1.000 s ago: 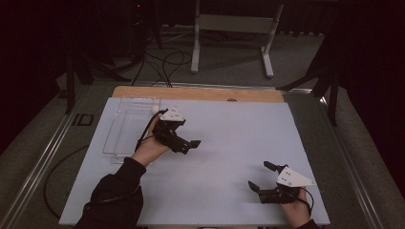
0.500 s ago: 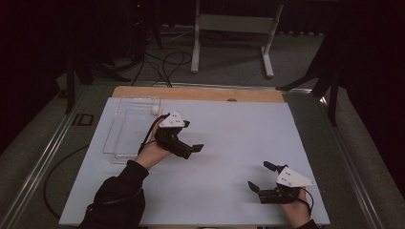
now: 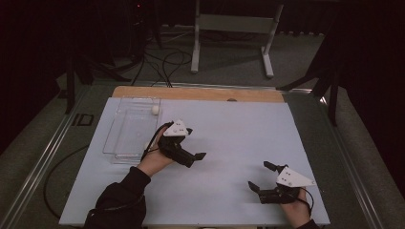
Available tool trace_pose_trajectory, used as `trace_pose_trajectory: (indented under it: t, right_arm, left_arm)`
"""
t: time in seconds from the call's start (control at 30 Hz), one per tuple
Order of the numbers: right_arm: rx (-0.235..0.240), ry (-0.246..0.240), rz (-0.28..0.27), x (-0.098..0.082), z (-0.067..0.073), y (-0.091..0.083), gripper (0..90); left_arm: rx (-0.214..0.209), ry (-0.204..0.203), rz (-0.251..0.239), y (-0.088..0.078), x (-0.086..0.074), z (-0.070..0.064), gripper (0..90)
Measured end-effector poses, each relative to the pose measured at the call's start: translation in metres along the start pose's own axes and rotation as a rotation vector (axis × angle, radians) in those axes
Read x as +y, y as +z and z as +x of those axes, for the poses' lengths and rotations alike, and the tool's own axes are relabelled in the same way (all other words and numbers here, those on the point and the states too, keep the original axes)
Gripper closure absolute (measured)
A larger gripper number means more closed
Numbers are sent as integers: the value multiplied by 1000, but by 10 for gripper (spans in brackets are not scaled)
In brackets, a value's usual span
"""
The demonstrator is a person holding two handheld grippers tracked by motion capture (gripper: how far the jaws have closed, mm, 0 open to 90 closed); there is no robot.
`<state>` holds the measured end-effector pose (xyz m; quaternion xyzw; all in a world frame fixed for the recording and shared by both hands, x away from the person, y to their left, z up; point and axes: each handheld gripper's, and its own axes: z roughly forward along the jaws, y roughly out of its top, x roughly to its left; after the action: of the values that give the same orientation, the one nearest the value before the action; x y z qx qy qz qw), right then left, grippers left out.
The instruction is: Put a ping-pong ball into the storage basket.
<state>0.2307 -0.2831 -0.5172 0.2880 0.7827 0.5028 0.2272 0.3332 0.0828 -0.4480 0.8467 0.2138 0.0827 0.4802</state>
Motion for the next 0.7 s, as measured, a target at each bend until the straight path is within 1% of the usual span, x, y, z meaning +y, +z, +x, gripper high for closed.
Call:
trace_pose_trajectory:
  t: [0.07,0.2,0.3,0.33,0.43,0.5,0.57,0.6,0.7]
  right_arm:
    - [-1,-2,0,0,0,0,92]
    - [-1,-2,-1,0,0,-1,92]
    - [-1,0,-1,0,0,-1,92]
    - [0,3,0,0,0,-1,92]
    - [-1,-2,-2,0,0,-1,92]
    - [-1,-1,-2,0,0,-1,92]
    - [-1,2,-1,0,0,-1,92]
    - [-1,1,-1,0,0,-1,92]
    - [-1,0,-1,0,0,-1,92]
  left_arm:
    - [8,3,-5,2,-3,-4,3]
    - [3,11,-2,5,-9,-11,2]
    - [-10,14,15,7,-12,-15,3]
    - [-14,9,32,8,-13,-16,3]
    - [-17,15,41,8,-16,-19,3]
    - [-27,17,41,8,-18,-21,3]
    - [-23,18,38,7,-21,-23,3]
    - [-32,11,40,6,-22,-24,3]
    - [-31,12,56,7,-27,-28,3]
